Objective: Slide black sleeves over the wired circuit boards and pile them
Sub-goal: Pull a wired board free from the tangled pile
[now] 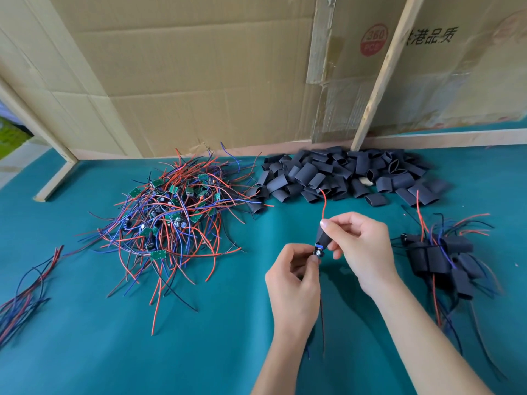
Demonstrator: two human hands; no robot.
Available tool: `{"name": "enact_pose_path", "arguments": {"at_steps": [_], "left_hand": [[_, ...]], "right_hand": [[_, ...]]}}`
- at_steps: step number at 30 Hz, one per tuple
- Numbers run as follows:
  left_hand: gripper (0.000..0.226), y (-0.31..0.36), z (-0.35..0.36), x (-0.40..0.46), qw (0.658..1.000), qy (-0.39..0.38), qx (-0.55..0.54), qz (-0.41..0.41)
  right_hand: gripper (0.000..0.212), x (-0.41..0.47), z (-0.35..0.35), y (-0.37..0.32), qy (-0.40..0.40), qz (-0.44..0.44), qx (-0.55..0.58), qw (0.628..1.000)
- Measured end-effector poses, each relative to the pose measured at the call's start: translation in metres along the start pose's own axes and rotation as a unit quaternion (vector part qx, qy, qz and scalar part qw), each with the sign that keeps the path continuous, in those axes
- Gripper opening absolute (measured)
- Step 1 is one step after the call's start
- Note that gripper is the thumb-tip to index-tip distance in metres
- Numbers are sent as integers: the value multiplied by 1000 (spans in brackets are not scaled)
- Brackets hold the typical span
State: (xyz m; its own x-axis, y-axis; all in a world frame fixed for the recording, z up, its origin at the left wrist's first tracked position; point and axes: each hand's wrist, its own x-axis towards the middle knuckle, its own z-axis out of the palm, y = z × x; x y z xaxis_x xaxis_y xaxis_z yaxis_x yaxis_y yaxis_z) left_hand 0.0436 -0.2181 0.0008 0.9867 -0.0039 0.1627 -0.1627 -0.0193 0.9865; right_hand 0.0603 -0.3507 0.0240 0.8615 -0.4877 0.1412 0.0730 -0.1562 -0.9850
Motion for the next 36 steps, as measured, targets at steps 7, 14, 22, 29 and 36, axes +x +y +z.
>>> {"name": "enact_pose_path", "arguments": {"at_steps": [7, 14, 22, 29, 36], "left_hand": [[19, 0, -1, 1, 1000, 7, 2, 0], [19, -4, 2, 1, 999, 29, 12, 0], [15, -3, 3, 0, 1000, 8, 17, -4], [9, 2, 2, -1, 1000, -20, -6, -6], [14, -2, 3, -1, 999, -32, -4, -28]], "right_hand": [[14, -2, -4, -3, -41, -8, -21, 999], [13, -3, -4, -2, -83, 65, 3, 994], [18, -8, 1, -4, -140, 103, -5, 985], [9, -5, -23, -27, -96, 66, -10, 993], [14, -2, -136, -81, -7, 87, -372, 924]]}}
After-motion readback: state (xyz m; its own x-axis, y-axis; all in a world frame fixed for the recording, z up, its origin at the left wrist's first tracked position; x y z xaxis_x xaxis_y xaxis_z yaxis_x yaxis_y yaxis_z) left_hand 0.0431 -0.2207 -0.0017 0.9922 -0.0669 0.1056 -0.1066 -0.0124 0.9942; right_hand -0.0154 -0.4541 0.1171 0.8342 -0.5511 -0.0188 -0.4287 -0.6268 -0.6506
